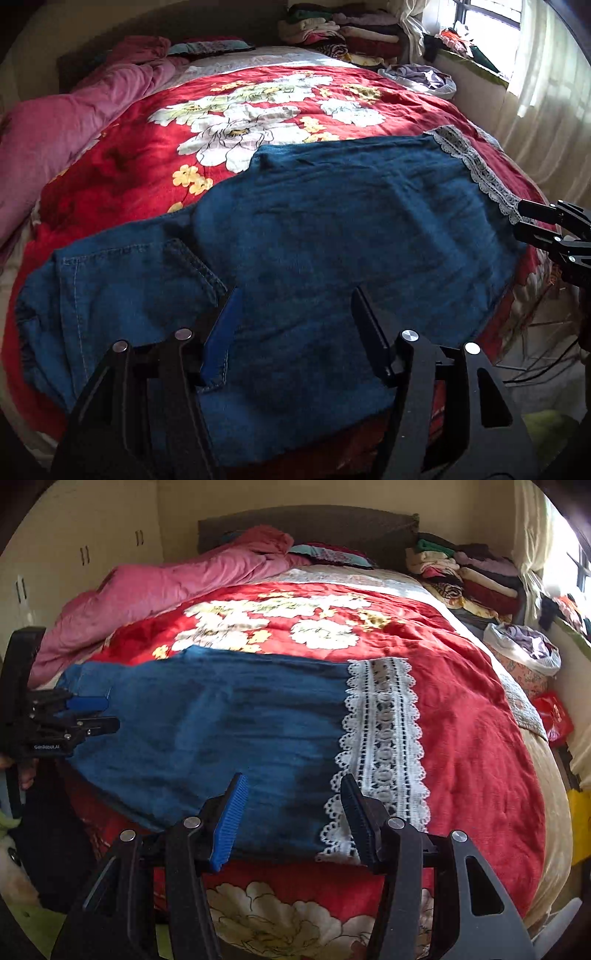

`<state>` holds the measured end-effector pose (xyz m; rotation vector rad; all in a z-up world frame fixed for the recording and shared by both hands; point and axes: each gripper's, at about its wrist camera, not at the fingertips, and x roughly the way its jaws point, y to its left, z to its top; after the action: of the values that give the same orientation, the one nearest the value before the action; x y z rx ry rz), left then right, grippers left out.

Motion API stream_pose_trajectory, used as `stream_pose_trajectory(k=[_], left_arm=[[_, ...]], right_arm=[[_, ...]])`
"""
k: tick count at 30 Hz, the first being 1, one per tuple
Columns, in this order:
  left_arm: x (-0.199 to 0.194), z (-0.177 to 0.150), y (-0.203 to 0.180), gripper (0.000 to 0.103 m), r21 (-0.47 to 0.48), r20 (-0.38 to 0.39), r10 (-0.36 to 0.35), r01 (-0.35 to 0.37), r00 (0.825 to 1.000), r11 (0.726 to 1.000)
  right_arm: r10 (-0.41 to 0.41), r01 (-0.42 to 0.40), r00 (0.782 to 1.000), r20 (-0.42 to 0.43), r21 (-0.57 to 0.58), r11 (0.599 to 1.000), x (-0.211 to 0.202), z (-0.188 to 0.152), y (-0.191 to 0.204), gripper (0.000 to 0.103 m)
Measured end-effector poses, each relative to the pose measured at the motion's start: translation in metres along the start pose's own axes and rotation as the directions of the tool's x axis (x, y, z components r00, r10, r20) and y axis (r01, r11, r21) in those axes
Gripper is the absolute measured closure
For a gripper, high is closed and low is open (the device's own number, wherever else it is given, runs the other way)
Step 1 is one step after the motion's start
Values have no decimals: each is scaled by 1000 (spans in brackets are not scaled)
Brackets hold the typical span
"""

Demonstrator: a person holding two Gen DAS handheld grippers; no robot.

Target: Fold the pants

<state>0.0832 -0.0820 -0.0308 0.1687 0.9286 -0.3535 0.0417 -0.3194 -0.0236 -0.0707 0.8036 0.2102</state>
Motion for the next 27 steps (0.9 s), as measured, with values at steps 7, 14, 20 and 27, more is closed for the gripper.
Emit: stream_pose_trajectory(k=[7, 14, 20, 27], left_arm=[[4, -16, 4, 45, -2, -82, -4, 4, 997, 1000], [6, -20, 3, 41, 4, -82, -9, 9, 997, 1000], [8, -20, 3, 40, 7, -84, -8, 8, 996, 1000], [5, -20, 3, 37, 6, -79, -18, 18, 997, 1000]], right_arm=[[-95, 100, 983, -160, 26, 995, 20, -26, -21, 54], [-82, 91, 984, -158, 48, 995, 21, -30, -25, 54], [-87, 100, 984, -152, 81, 992, 23, -29, -24, 52], [-45, 60, 994, -103, 145, 988, 7, -19, -25, 44]])
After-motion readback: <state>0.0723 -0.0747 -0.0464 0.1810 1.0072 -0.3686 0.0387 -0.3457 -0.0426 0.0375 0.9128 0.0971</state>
